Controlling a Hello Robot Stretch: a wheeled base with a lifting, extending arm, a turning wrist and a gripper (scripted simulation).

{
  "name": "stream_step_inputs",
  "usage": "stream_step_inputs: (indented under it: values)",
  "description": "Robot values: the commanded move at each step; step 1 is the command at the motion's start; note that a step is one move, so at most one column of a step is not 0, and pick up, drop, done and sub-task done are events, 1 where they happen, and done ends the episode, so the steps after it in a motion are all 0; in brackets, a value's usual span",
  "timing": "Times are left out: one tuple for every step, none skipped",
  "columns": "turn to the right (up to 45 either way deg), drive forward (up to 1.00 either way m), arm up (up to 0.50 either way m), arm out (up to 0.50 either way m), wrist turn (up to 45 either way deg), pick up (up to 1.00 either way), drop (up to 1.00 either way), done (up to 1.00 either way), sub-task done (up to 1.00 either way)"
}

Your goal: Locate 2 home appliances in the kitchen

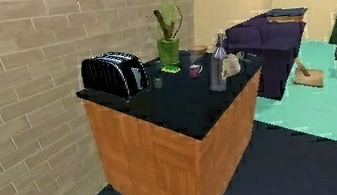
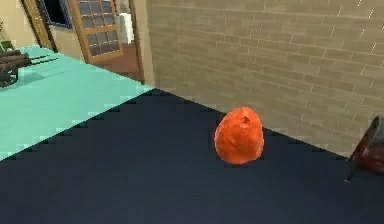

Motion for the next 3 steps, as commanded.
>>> stream_step_inputs:
  values:
    - [0.0, 0.15, 0.0, 0.0, 0.0, 0.0, 0.0, 0.0, 0.0]
    - [-15.0, 0.0, 0.0, 0.0, 0.0, 0.0, 0.0, 0.0, 0.0]
    - [0.0, 0.0, 0.0, 0.0, 0.0, 0.0, 0.0, 1.0, 0.0]
